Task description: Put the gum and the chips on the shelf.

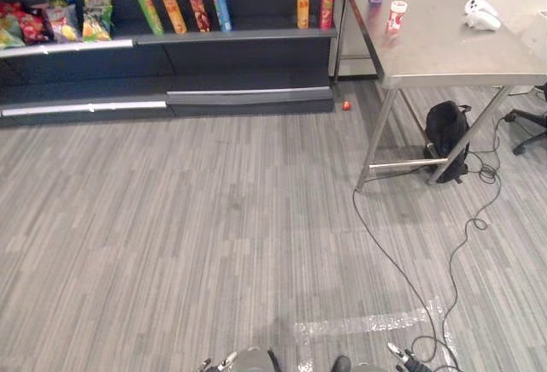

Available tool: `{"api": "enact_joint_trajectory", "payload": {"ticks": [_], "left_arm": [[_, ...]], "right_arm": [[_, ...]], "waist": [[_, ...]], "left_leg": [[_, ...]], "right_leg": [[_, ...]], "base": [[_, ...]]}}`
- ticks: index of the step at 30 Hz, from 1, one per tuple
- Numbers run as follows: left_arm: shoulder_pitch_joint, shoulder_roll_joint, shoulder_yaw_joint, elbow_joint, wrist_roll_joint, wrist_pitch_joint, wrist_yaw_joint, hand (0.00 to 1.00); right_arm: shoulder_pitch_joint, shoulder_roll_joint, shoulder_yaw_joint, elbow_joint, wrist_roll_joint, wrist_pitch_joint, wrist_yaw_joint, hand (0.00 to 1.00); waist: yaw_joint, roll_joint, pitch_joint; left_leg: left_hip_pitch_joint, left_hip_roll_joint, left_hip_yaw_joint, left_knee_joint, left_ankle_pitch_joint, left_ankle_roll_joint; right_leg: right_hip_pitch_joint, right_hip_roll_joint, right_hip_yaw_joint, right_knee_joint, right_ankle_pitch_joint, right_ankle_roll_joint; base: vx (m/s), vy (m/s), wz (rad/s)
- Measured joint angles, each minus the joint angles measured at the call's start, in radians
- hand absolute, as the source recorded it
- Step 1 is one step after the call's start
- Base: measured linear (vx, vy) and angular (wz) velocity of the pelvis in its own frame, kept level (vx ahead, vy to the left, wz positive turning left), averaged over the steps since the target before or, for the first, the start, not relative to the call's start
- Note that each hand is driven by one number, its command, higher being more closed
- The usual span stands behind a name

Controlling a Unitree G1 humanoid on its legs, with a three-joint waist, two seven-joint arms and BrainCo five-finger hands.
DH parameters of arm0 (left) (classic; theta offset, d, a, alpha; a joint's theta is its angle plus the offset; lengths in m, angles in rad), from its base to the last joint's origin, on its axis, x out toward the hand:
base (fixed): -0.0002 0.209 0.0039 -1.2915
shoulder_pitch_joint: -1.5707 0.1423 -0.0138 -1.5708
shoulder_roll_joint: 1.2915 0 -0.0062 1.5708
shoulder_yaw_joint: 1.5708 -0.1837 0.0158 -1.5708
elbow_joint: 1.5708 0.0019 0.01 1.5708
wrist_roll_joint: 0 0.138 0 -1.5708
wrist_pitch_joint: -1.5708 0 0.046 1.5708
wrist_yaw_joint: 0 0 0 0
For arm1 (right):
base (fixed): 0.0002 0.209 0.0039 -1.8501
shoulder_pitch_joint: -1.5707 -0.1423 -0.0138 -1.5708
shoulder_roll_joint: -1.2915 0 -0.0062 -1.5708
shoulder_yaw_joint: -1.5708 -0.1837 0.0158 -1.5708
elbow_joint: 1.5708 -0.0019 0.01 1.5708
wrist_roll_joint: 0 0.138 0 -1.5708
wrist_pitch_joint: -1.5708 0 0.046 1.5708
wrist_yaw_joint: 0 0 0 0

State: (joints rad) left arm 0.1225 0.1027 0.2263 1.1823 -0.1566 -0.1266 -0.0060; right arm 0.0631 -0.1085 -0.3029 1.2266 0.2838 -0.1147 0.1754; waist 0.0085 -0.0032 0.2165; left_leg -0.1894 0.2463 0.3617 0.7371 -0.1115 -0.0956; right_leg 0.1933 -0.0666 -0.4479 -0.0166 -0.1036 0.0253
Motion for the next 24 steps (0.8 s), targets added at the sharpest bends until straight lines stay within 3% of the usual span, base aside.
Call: {"api": "enact_joint_trajectory", "payload": {"ticks": [2,5,9,11,12,13,14,15,18,20,22,23,24], "left_arm": [[0.000,-0.004,0.007,0.000,-0.019,-0.001,-0.001,0.00],[0.003,-0.005,0.013,0.001,-0.037,-0.001,-0.002,0.00],[0.029,-0.021,0.043,0.001,-0.036,-0.001,0.001,0.00],[0.031,-0.023,0.047,0.007,-0.036,0.000,0.001,0.00],[0.032,-0.013,0.047,0.007,-0.036,-0.001,0.001,0.00],[0.024,0.012,0.046,0.006,-0.035,-0.003,0.001,0.00],[0.021,0.015,0.046,0.006,-0.035,-0.003,0.001,0.00],[0.015,0.021,0.044,0.004,-0.034,-0.003,0.000,0.00],[0.015,0.022,0.034,0.004,-0.033,-0.003,0.001,0.00],[0.015,0.020,0.014,0.010,-0.019,-0.002,0.003,0.00],[0.016,0.027,0.004,0.010,-0.016,0.000,0.005,0.00],[0.018,0.030,-0.006,0.010,-0.015,0.001,0.005,0.00],[0.018,0.032,-0.028,0.008,-0.015,0.000,0.003,0.00]], "right_arm": [[-0.007,-0.005,0.000,0.005,0.000,0.000,-0.010,0.00],[-0.013,0.000,-0.001,0.007,0.000,0.000,-0.015,0.00],[-0.014,-0.004,0.016,0.005,-0.001,-0.002,-0.019,0.00],[-0.015,-0.013,0.039,0.005,-0.002,-0.007,-0.023,0.00],[-0.018,0.000,0.045,0.009,-0.004,-0.008,-0.023,0.00],[-0.037,0.027,0.061,0.008,-0.010,-0.009,-0.018,0.00],[-0.042,0.031,0.064,0.008,-0.010,-0.009,-0.018,0.00],[-0.057,0.044,0.075,0.009,-0.011,-0.012,-0.017,0.00],[-0.068,0.051,0.075,0.007,-0.011,-0.026,-0.015,0.00],[-0.069,0.048,0.075,0.005,-0.011,-0.028,-0.017,0.00],[-0.068,0.040,0.074,-0.015,-0.011,-0.042,-0.018,0.00],[-0.067,0.030,0.074,-0.025,-0.011,-0.042,-0.016,0.00],[-0.063,0.026,0.072,-0.034,-0.010,-0.046,-0.016,0.00]], "waist": [[-0.001,0.006,0.002],[0.000,0.002,0.004],[0.003,0.010,0.004],[0.016,0.023,0.004],[0.029,-0.008,0.003],[0.023,-0.050,-0.002],[0.023,-0.056,-0.002],[0.023,-0.074,-0.008],[0.027,-0.060,-0.027],[0.026,-0.044,-0.041],[0.021,-0.046,-0.041],[0.020,-0.047,-0.041],[0.012,-0.037,-0.034]], "left_leg": [[-0.052,-0.017,-0.087,0.005,-0.052,-0.004],[-0.086,-0.025,-0.138,-0.238,-0.038,-0.006],[-0.069,-0.024,-0.185,-0.624,0.082,-0.026],[-0.066,-0.017,-0.176,-0.623,0.166,-0.030],[-0.069,-0.042,-0.150,-0.579,0.175,-0.019],[-0.088,-0.072,-0.132,-0.529,0.125,0.007],[-0.090,-0.079,-0.129,-0.519,0.116,0.009],[-0.089,-0.094,-0.121,-0.488,0.087,0.017],[-0.087,-0.117,-0.088,-0.430,0.018,0.052],[-0.073,-0.126,-0.061,-0.417,-0.016,0.076],[-0.027,-0.137,-0.040,-0.422,-0.024,0.090],[0.025,-0.146,-0.040,-0.432,-0.034,0.104],[0.082,-0.147,-0.047,-0.461,-0.041,0.115]], "right_leg": [[0.003,-0.015,0.013,0.007,-0.021,-0.006],[0.002,-0.044,0.025,0.012,-0.032,0.013],[0.006,-0.077,0.077,0.021,-0.058,0.074],[0.023,-0.098,0.110,0.020,-0.074,0.115],[0.023,-0.129,0.131,0.017,-0.080,0.120],[0.020,-0.163,0.145,0.021,-0.056,0.115],[0.019,-0.169,0.145,0.021,-0.043,0.119],[0.021,-0.191,0.152,0.021,-0.003,0.151],[0.003,-0.229,0.176,0.050,0.058,0.164],[-0.095,-0.271,0.218,0.239,0.063,0.166],[-0.192,-0.313,0.247,0.458,0.128,0.160],[-0.239,-0.339,0.257,0.596,0.230,0.140],[-0.291,-0.347,0.288,0.751,0.276,0.152]], "base": [[0.07,0.103,-0.09],[0.13,0.161,-0.15],[0.27,0.319,-0.33],[0.34,0.354,-0.49],[0.45,0.284,-0.39],[0.38,0.209,-0.30],[0.37,0.183,-0.08],[0.26,0.158,-0.12],[0.35,0.223,-0.23],[0.35,0.246,-0.25],[0.25,0.164,-0.16],[0.29,0.112,0.04],[0.30,0.072,0.16]]}}
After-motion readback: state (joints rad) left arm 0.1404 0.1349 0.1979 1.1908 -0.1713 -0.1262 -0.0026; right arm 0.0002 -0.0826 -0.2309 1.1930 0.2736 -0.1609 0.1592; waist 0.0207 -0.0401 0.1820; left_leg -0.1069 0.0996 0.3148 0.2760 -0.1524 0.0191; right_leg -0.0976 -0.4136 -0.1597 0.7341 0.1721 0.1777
